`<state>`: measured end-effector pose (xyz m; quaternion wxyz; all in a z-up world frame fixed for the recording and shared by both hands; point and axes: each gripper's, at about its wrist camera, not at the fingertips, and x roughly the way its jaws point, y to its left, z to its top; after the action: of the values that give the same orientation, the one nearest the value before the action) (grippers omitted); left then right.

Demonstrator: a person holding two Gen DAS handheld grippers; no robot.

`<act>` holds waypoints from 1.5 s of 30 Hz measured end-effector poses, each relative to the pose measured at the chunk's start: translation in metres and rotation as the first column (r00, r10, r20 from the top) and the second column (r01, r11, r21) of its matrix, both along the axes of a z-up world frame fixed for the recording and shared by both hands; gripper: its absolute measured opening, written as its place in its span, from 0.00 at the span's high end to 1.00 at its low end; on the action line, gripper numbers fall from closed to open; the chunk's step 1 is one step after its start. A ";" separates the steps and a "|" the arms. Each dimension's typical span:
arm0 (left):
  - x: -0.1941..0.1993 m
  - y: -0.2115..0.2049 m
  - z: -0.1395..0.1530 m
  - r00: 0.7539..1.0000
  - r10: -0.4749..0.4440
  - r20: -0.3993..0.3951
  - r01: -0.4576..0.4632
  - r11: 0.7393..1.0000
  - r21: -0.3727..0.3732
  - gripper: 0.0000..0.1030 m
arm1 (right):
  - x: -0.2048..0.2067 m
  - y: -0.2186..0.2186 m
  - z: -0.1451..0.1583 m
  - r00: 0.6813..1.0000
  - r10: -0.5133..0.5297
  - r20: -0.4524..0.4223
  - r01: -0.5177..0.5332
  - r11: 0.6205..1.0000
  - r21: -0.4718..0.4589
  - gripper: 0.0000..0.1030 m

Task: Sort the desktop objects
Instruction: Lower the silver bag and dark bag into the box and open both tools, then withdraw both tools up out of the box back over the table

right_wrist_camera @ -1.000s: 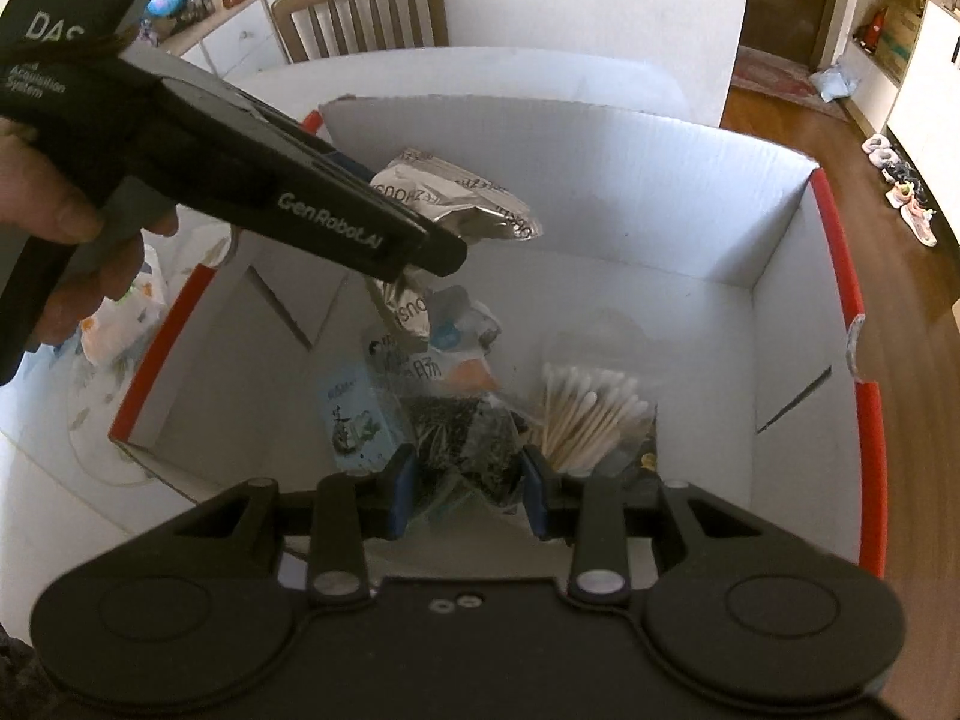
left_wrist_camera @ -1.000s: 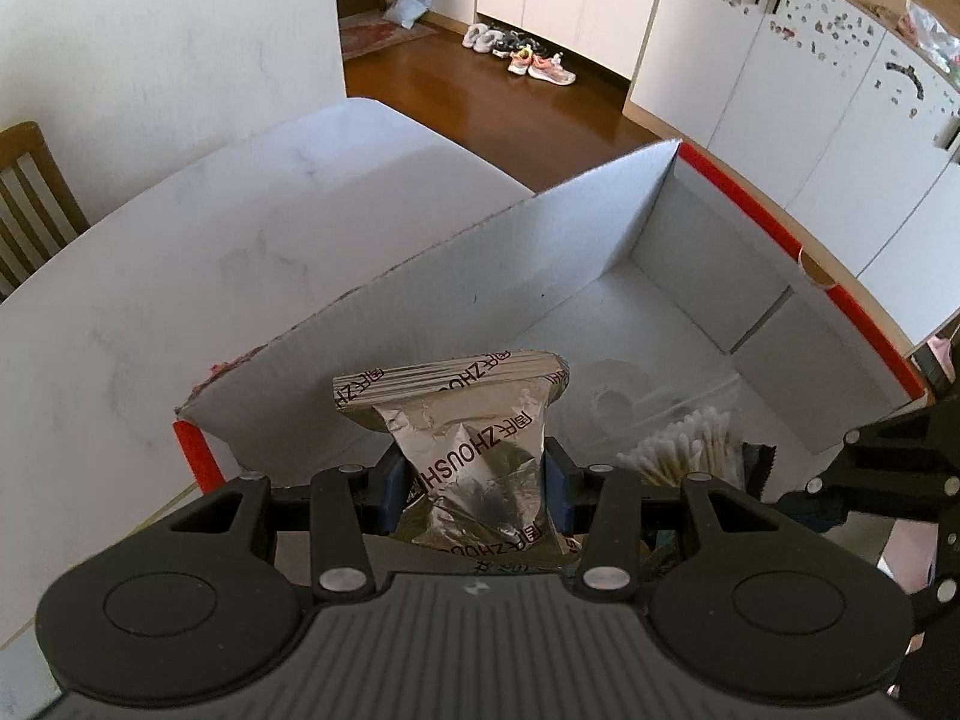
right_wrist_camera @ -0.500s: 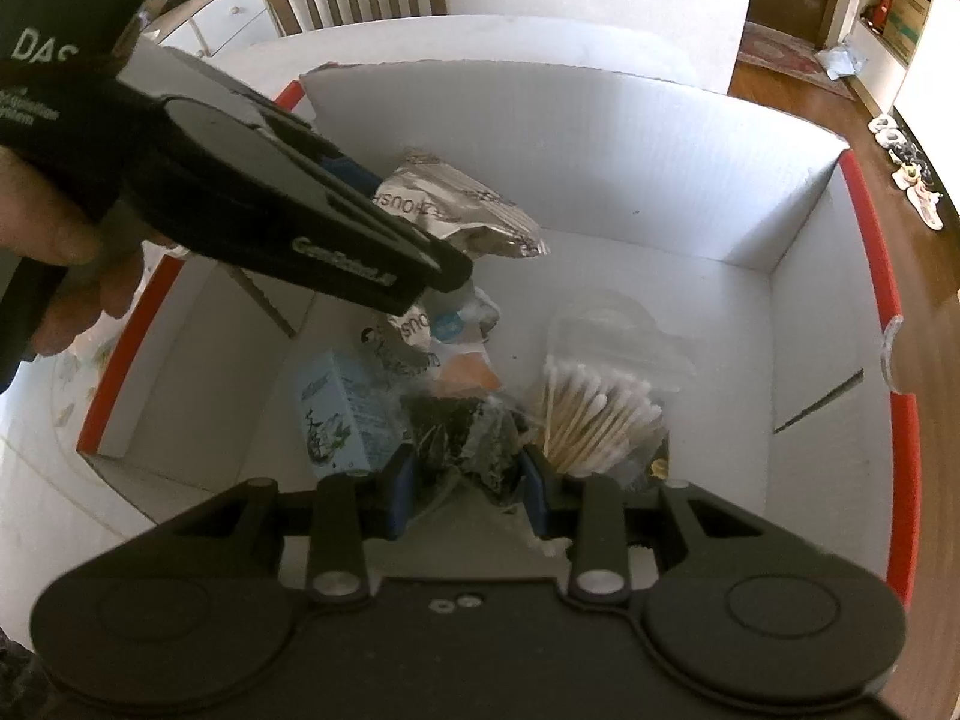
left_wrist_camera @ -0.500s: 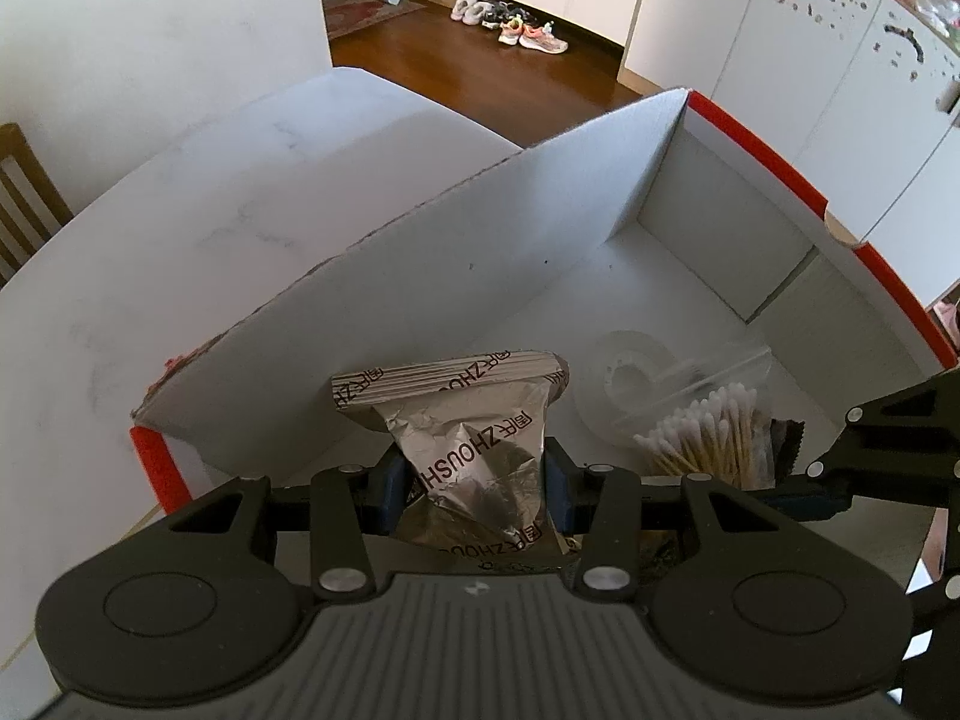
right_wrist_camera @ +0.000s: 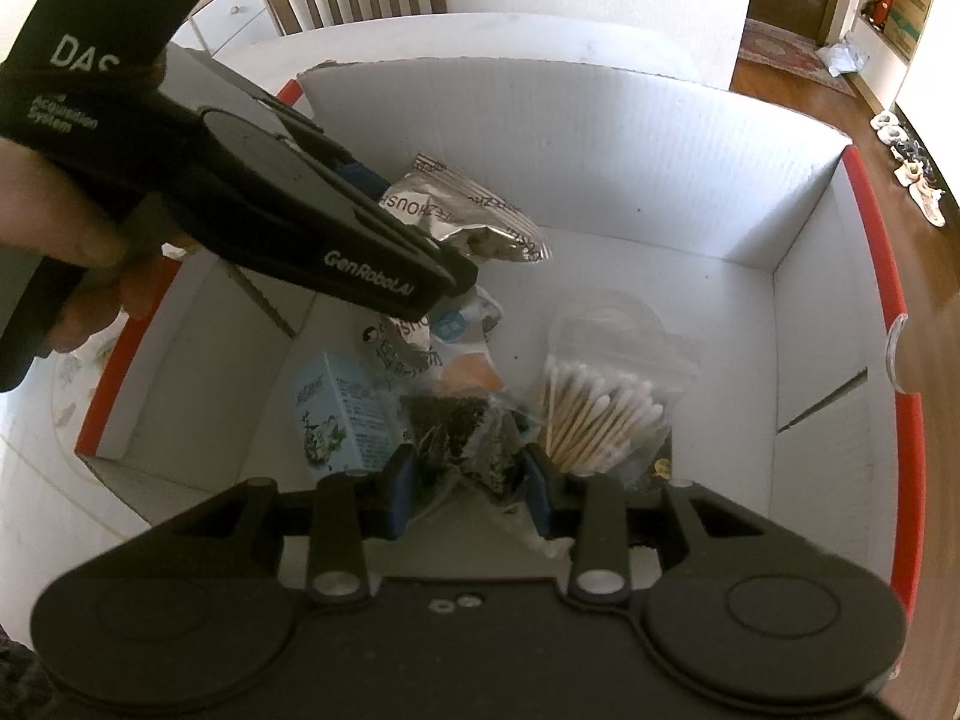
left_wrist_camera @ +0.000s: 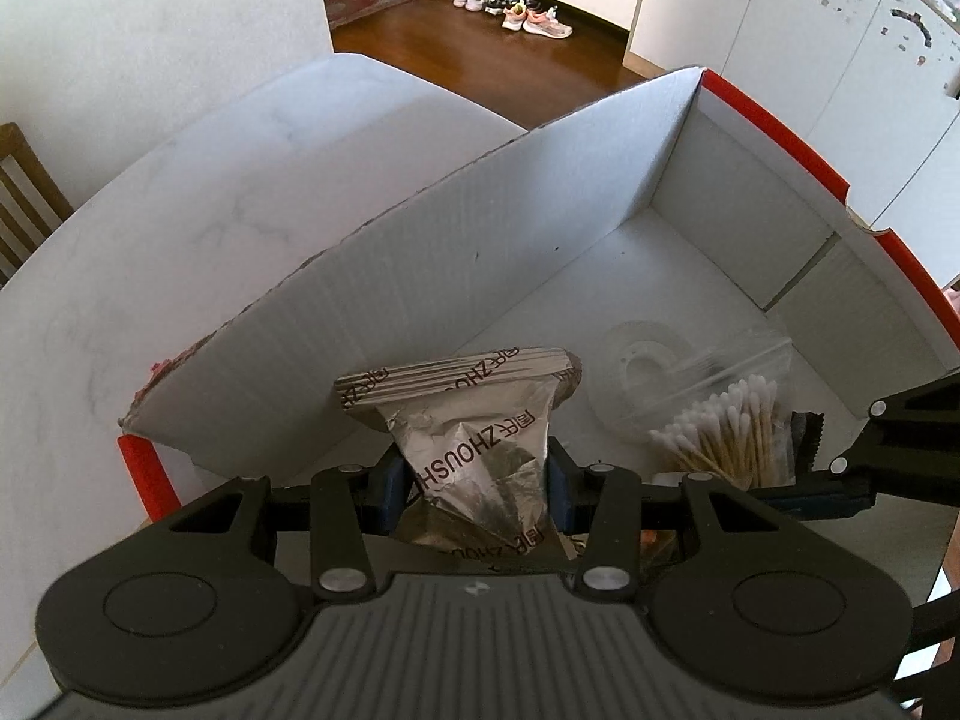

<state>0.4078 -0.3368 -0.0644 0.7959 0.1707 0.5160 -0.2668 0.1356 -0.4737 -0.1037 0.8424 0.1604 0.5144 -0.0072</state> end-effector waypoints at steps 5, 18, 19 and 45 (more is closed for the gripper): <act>-0.003 0.001 0.003 1.000 0.000 0.007 0.000 1.000 -0.006 0.48 | -0.002 -0.001 0.003 1.000 -0.010 0.015 0.010 1.000 0.006 0.52; -0.021 0.000 0.025 0.998 -0.009 0.070 0.012 0.999 -0.041 0.30 | -0.017 -0.001 0.021 0.996 -0.033 0.085 0.034 0.999 -0.002 0.35; -0.023 0.000 0.028 0.997 -0.010 0.075 0.013 0.999 -0.042 0.30 | -0.018 -0.001 0.022 0.995 -0.035 0.090 0.035 0.999 -0.002 0.35; -0.080 0.040 0.070 0.991 -0.028 0.131 0.051 0.983 -0.175 0.18 | -0.058 0.009 0.056 0.975 -0.083 0.208 0.091 0.995 -0.028 0.28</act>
<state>0.3273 -0.2970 0.0054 0.8340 0.1260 0.4344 -0.3161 0.0773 -0.4643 -0.0481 0.8929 0.1671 0.4165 -0.0371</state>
